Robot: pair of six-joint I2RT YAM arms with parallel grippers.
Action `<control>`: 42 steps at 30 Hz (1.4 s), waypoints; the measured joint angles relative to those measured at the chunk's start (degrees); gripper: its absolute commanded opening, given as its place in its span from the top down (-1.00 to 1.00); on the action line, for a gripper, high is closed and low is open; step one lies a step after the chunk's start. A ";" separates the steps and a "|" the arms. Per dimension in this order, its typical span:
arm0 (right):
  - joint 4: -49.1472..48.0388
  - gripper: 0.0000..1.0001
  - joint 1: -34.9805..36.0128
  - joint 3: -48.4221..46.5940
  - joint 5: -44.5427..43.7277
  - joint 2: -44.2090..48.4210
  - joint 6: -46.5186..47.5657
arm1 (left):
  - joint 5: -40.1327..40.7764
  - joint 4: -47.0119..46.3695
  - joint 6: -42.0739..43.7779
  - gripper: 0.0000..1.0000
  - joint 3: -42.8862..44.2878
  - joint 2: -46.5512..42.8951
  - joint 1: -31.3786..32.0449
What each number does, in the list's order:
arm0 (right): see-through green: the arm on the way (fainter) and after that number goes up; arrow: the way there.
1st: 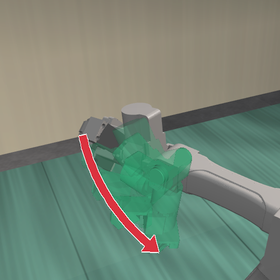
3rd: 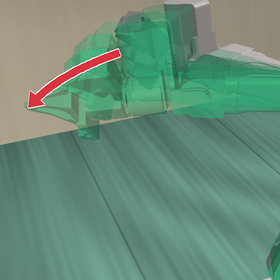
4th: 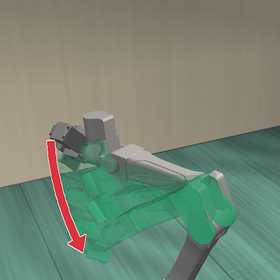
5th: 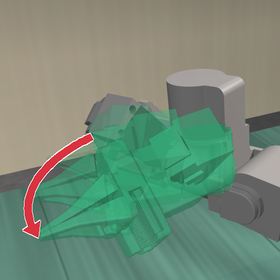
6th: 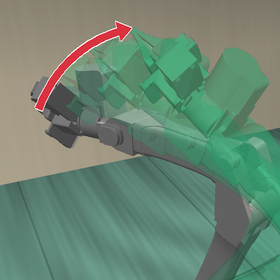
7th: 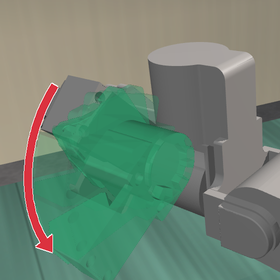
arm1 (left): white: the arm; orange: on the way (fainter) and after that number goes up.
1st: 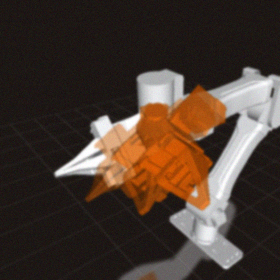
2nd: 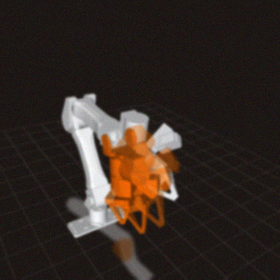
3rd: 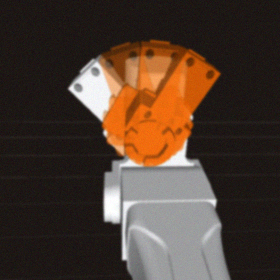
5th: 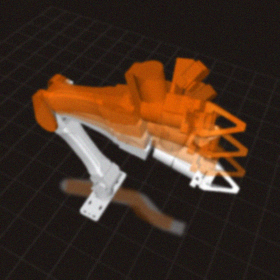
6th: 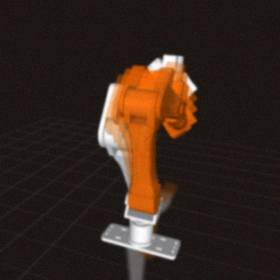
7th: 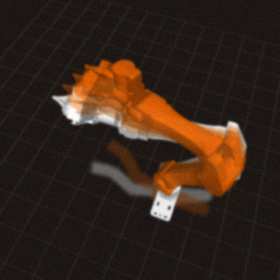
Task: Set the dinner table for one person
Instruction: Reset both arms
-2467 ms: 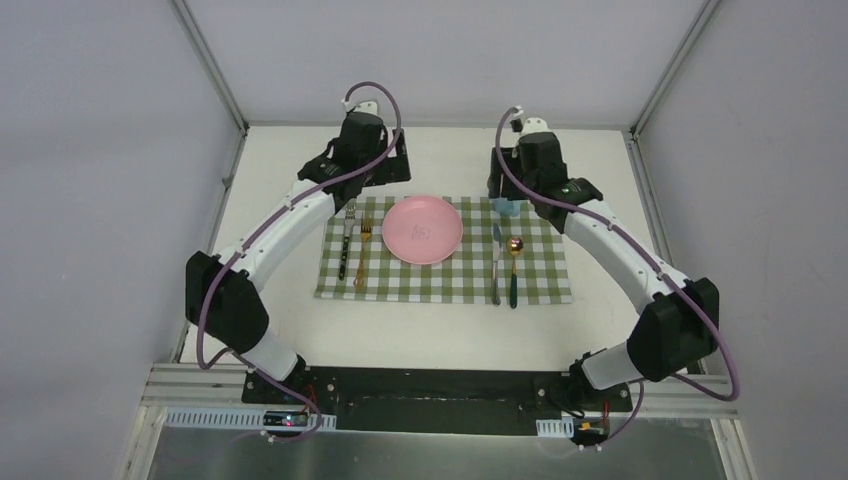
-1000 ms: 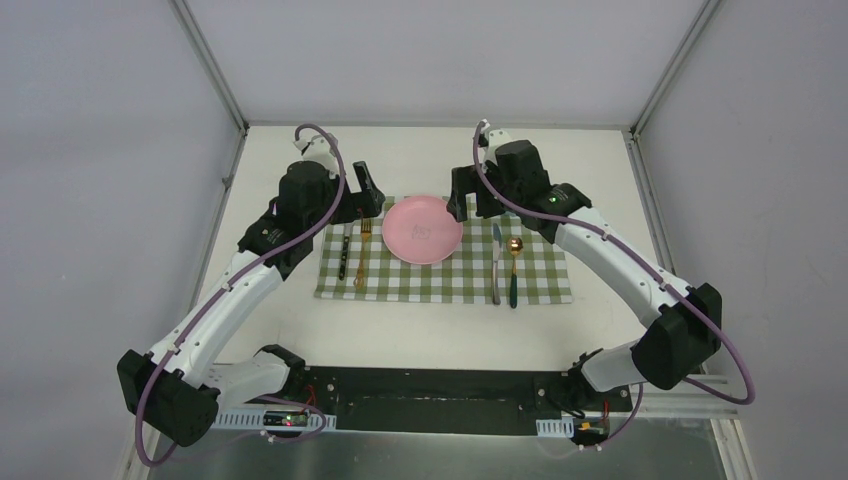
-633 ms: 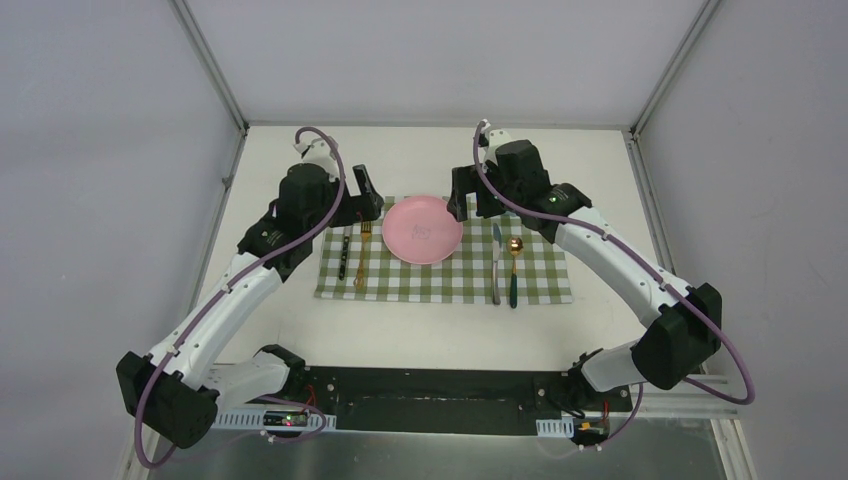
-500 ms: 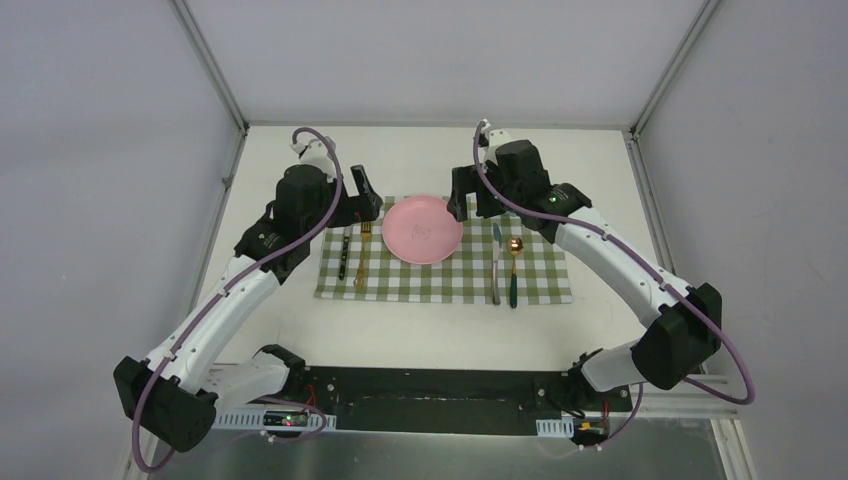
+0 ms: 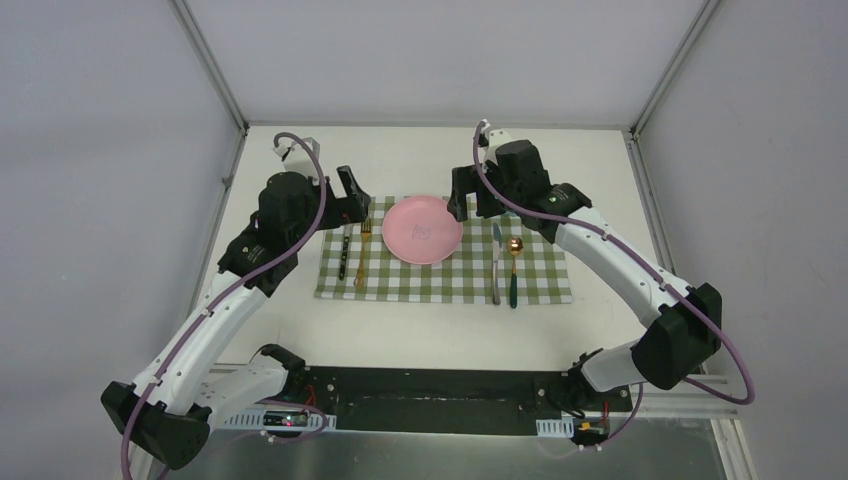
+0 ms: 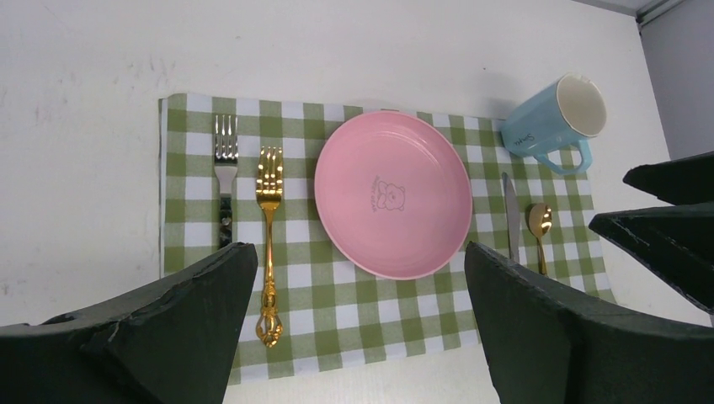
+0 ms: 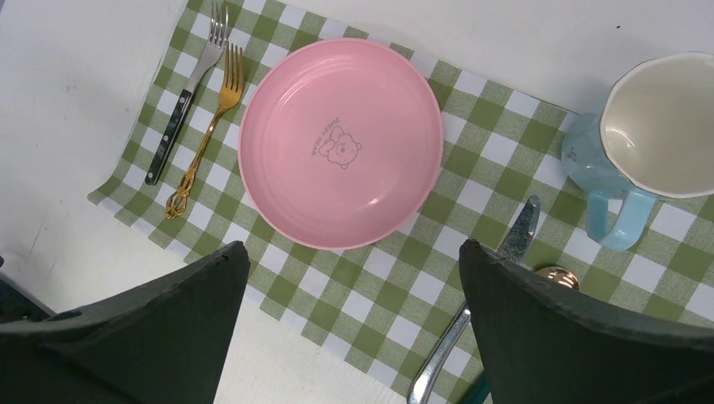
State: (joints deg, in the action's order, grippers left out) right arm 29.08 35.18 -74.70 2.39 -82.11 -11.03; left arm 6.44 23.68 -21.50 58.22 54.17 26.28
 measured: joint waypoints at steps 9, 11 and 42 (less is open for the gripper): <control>0.04 -1.00 0.00 0.00 -0.17 0.02 0.02 | 1.01 0.68 0.07 -0.97 -0.44 -0.04 0.00; 0.04 -0.99 0.02 0.00 -0.20 0.02 0.02 | 1.01 0.72 0.04 -0.97 -0.79 -0.02 0.00; 0.72 -0.99 0.00 0.00 -0.42 0.02 0.50 | 1.18 0.24 0.02 -0.97 -2.19 0.94 0.00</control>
State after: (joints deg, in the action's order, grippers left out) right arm 29.80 35.18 -74.70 1.98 -82.08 -10.52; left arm 7.62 23.92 -21.47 56.03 55.11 26.28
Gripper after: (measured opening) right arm 0.996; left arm 0.984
